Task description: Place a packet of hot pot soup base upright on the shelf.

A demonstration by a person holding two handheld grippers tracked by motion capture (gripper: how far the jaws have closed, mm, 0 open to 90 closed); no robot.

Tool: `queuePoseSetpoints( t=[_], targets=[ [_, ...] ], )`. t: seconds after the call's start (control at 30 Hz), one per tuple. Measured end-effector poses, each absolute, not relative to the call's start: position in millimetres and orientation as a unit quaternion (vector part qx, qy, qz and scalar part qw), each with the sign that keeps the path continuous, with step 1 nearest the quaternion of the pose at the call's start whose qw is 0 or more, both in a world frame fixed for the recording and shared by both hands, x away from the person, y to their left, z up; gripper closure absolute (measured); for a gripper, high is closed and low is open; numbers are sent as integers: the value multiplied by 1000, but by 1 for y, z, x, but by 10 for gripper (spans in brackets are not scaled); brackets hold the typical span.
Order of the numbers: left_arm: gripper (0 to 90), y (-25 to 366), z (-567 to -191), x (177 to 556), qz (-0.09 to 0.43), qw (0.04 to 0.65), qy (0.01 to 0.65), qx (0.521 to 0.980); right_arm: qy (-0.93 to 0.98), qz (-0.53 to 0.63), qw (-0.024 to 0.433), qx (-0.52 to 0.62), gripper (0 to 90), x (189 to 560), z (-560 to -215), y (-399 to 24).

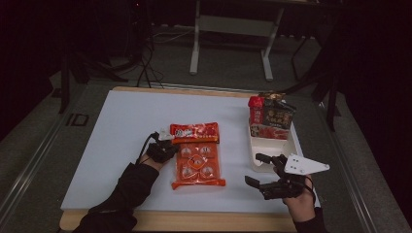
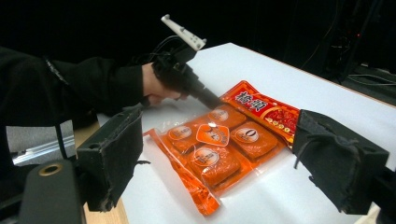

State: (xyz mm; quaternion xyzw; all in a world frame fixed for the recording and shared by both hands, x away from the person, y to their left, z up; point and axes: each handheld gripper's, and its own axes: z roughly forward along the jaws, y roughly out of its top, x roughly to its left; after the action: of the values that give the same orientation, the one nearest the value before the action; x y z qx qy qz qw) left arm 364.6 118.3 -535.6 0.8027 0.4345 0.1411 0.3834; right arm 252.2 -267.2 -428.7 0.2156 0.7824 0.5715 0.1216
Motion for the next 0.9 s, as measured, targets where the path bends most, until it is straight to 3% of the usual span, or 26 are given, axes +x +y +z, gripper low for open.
queuePoseSetpoints(
  t=[0.43,0.9],
  targets=[
    [898,100,-536,400,136,383,424,809,783,572,118,215,161,253,-430,-268],
    [900,77,-538,395,123,374,398,829,784,571,114,214,161,253,-431,-267]
  ],
)
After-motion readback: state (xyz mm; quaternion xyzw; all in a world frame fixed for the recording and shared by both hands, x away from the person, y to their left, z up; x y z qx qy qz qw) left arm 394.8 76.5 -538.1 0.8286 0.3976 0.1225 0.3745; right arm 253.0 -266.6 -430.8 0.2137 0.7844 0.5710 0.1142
